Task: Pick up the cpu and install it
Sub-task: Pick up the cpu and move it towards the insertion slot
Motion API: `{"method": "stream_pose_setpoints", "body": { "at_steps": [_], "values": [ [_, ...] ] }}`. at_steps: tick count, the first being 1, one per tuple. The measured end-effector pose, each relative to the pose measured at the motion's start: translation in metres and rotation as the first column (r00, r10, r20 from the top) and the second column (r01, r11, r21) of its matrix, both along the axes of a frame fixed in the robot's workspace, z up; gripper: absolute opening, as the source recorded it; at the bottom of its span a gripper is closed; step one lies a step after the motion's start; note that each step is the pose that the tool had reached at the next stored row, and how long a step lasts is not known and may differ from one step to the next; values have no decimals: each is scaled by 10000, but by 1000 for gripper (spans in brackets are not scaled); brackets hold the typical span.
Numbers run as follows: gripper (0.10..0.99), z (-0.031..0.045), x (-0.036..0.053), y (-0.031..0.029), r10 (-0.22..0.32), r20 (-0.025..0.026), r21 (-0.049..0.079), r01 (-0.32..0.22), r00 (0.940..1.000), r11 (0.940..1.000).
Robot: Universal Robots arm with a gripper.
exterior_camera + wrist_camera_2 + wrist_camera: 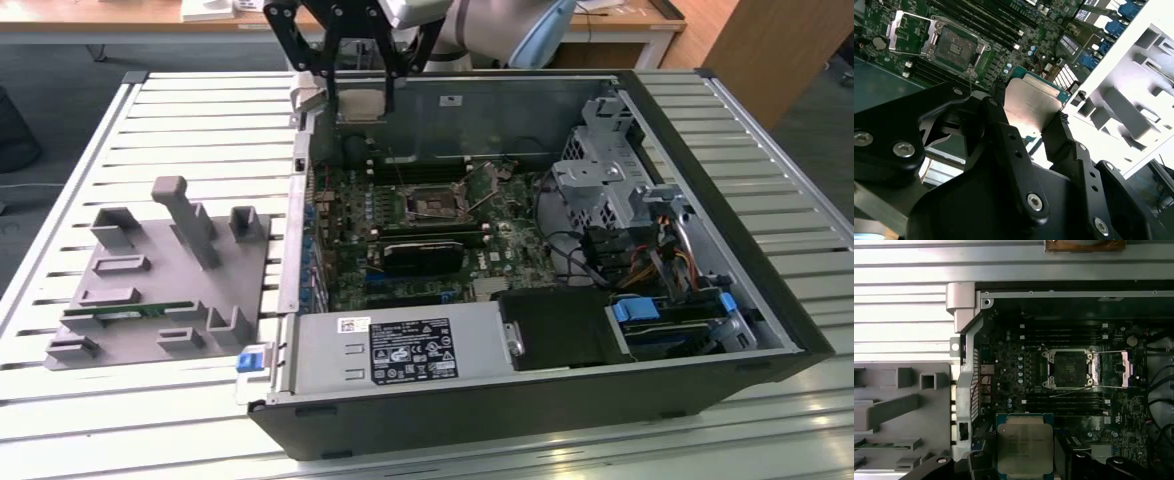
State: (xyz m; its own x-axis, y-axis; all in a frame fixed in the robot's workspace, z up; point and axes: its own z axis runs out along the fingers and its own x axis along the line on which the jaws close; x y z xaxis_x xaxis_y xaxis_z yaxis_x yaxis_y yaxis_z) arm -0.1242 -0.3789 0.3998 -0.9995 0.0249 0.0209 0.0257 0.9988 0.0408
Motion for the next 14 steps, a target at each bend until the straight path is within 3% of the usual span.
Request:
{"method": "stream_pose_setpoints", "body": {
  "at_steps": [14],
  "values": [
    [541,-3,142,44,0,5,0,0,10000,10000]
  ]
}}
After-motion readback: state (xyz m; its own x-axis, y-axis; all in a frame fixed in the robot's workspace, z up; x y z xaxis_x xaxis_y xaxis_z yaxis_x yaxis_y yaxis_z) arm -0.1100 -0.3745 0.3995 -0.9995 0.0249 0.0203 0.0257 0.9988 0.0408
